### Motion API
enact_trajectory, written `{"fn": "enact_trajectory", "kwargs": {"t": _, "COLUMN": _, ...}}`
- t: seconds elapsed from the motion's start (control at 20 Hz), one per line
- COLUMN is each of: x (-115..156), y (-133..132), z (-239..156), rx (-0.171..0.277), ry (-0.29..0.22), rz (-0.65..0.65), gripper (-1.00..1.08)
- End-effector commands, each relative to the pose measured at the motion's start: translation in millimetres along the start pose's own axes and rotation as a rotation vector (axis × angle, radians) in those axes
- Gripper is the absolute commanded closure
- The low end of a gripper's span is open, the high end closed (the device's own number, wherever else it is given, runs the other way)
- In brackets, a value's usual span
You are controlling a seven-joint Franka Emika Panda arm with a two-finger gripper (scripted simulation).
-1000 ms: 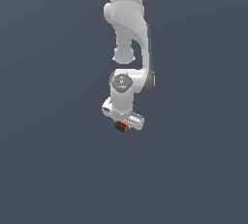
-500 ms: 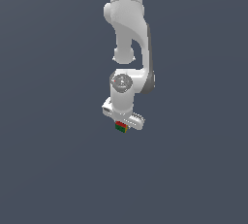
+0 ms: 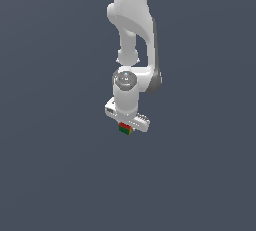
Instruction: Pick up the object and move it to a goal position.
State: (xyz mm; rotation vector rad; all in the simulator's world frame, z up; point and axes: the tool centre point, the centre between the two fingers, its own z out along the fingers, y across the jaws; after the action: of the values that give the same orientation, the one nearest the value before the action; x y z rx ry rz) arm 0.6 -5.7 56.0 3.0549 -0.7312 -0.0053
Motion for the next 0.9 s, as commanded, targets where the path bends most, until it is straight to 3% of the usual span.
{"fn": "enact_trajectory", "kwargs": {"t": 0.0, "x": 2, "y": -1, "z": -17, "rx": 0.002, "ry": 0.003, "rz": 0.000, "gripper": 1.08}}
{"fn": "enact_trajectory", "kwargs": {"t": 0.85, "x": 11, "y": -8, "z": -167, "rx": 0.001, "ry": 0.003, "rz": 0.001, "gripper": 1.08}}
